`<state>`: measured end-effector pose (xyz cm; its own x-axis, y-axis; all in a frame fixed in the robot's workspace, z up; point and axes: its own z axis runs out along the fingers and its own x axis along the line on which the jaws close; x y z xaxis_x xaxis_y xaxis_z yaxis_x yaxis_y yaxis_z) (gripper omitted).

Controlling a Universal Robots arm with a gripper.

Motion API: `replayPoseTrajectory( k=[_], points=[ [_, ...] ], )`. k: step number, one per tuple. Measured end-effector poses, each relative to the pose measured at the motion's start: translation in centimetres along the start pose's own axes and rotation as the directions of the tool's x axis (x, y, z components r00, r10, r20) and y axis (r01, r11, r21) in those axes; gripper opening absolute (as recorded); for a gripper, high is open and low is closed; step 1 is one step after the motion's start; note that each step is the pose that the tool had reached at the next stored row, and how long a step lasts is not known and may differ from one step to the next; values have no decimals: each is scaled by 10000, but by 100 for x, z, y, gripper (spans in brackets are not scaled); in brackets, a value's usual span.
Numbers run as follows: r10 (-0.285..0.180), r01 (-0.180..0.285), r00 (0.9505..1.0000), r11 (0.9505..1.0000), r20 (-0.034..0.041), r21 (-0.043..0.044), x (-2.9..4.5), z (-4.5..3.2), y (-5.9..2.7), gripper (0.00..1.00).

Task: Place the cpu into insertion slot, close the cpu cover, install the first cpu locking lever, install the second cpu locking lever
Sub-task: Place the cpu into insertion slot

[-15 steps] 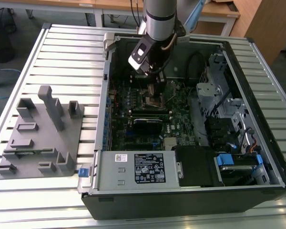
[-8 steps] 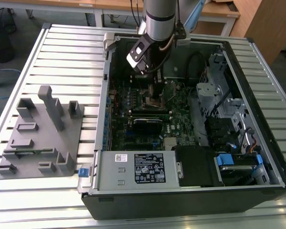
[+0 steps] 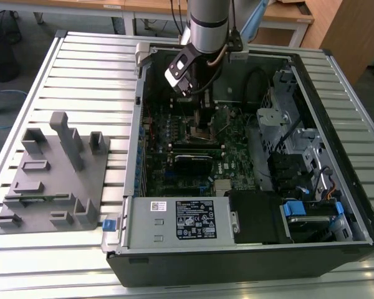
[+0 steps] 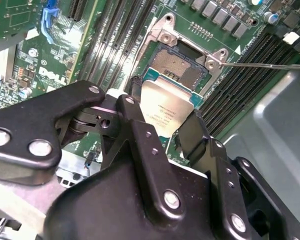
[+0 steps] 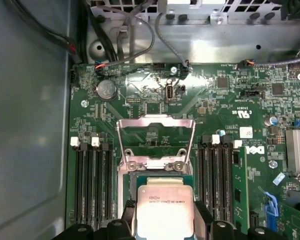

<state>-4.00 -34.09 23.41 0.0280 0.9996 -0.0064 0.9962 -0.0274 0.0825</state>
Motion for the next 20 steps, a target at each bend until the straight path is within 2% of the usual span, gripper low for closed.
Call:
replayPoseTrajectory(
  k=[1,5,7,14,20],
  points=[
    [-14,14,10000,10000,-2,-29,9,4,-5,54],
    [-74,74,10000,9996,-11,-259,22,35,-25,54],
    [-109,109,9999,9994,-16,-326,23,54,-40,54],
    [-199,198,9998,9991,-24,-366,22,153,-99,54],
    [-198,196,9998,9990,-41,-390,23,172,-104,54]
  ],
)
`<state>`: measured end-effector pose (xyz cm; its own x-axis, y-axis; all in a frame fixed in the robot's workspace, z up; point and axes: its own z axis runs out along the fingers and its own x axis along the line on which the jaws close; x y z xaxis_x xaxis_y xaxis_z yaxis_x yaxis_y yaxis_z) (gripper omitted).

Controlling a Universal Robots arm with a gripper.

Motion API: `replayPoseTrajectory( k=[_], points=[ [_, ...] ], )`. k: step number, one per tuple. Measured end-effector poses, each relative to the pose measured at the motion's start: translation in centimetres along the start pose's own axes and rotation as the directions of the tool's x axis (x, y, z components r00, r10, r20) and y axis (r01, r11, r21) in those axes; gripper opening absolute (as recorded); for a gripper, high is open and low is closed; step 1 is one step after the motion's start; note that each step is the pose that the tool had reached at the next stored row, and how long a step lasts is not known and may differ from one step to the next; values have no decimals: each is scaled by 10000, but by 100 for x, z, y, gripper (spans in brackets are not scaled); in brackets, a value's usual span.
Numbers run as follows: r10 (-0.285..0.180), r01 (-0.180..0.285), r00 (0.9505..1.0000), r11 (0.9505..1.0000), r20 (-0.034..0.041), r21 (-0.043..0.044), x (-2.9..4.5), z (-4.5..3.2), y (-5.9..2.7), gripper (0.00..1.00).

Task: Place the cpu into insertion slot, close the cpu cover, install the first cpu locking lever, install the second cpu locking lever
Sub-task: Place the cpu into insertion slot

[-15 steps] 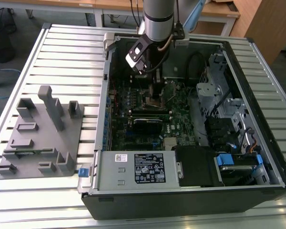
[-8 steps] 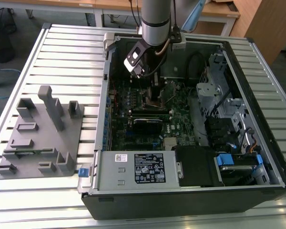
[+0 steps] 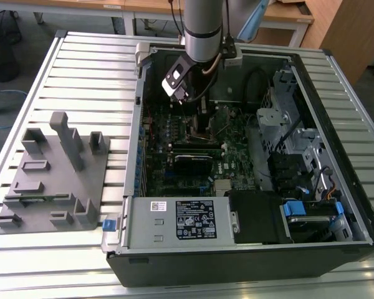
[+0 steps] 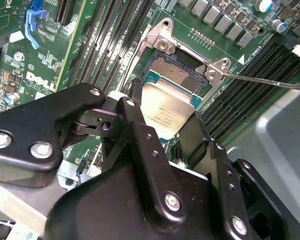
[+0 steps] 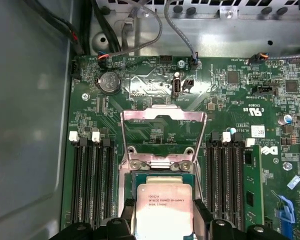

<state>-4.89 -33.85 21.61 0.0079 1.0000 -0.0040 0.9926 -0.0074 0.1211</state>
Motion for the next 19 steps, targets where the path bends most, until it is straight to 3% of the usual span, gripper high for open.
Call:
replayPoseTrajectory(
  k=[7,19],
  points=[
    [-10,10,10000,9999,0,-117,0,81,-26,54],
    [0,0,10000,9999,5,-128,3,151,-87,54]
  ],
)
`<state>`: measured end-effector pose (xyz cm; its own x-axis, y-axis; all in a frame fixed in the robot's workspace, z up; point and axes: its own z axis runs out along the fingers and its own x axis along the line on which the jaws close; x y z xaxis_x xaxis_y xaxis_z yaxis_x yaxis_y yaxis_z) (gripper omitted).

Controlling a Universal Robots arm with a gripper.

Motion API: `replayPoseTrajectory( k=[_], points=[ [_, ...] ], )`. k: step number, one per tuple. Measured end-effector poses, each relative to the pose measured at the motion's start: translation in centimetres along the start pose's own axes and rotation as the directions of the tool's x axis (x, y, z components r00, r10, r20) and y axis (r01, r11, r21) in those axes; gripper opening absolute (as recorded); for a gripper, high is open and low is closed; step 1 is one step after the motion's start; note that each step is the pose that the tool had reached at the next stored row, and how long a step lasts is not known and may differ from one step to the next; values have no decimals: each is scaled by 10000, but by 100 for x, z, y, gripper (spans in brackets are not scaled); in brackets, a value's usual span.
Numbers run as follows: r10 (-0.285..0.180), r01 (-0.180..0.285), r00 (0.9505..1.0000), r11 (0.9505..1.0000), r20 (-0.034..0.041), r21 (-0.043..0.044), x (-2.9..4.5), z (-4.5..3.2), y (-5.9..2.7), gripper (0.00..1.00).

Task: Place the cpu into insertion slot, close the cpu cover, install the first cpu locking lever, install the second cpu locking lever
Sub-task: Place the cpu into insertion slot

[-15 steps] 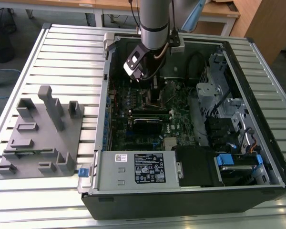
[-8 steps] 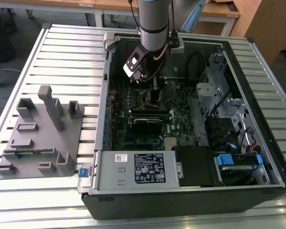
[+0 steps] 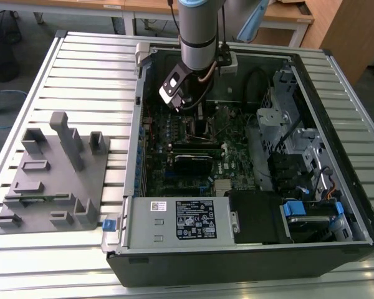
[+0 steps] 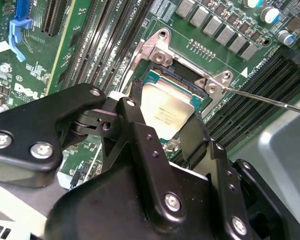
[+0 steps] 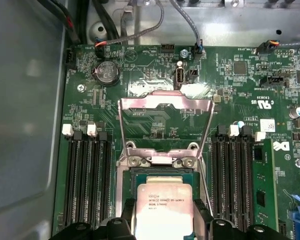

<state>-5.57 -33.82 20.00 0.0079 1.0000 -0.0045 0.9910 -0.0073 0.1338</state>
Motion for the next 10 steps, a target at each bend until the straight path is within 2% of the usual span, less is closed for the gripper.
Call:
replayPoseTrajectory(
  k=[10],
  points=[
    [115,-115,9999,9999,11,-3,1,23,-3,54]
  ],
)
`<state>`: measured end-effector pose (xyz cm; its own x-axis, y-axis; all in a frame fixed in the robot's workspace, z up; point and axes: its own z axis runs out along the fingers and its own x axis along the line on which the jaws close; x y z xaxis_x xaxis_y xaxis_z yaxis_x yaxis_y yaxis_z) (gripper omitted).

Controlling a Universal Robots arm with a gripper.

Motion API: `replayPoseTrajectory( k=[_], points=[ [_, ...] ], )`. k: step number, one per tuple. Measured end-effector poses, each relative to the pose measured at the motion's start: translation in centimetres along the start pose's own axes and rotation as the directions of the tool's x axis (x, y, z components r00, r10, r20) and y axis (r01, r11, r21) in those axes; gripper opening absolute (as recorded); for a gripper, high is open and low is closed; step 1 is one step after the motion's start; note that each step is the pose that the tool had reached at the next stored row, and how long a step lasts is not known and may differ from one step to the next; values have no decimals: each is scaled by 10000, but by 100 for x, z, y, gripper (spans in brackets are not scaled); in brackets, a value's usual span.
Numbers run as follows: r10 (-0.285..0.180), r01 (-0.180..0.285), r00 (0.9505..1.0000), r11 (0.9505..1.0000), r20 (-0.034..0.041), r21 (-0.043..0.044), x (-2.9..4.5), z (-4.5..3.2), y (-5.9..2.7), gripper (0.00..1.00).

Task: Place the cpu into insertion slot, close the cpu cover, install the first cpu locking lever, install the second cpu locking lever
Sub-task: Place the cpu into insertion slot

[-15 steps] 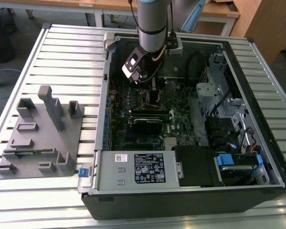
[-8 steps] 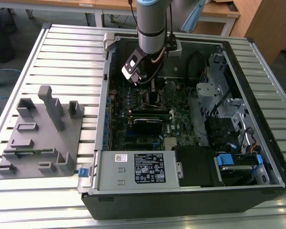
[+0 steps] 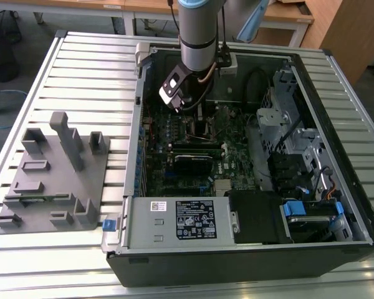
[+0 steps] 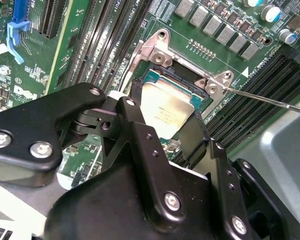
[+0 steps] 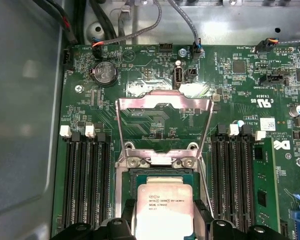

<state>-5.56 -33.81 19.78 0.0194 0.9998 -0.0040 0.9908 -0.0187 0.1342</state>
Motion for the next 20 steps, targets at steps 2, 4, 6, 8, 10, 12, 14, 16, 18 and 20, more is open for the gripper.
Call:
replayPoseTrajectory(
  k=[2,4,6,8,10,12,14,16,18,20],
  points=[
    [1,-1,10000,10000,0,0,0,11,-1,54],
    [3,-3,10000,10000,3,1,-1,17,-3,54],
    [2,-2,10000,10000,4,2,-1,17,-3,54],
    [3,-3,10000,10000,3,2,0,18,-3,54],
    [4,-4,10000,10000,1,-1,2,20,-3,54],
    [4,-4,10000,10000,2,0,7,21,-3,54],
    [5,-5,10000,10000,3,1,9,24,-3,54],
    [37,-37,10000,10000,7,2,11,28,-4,54],
    [46,-46,10000,10000,9,1,18,30,-5,54],
    [47,-47,10000,10000,9,1,27,31,-5,54]
  ],
)
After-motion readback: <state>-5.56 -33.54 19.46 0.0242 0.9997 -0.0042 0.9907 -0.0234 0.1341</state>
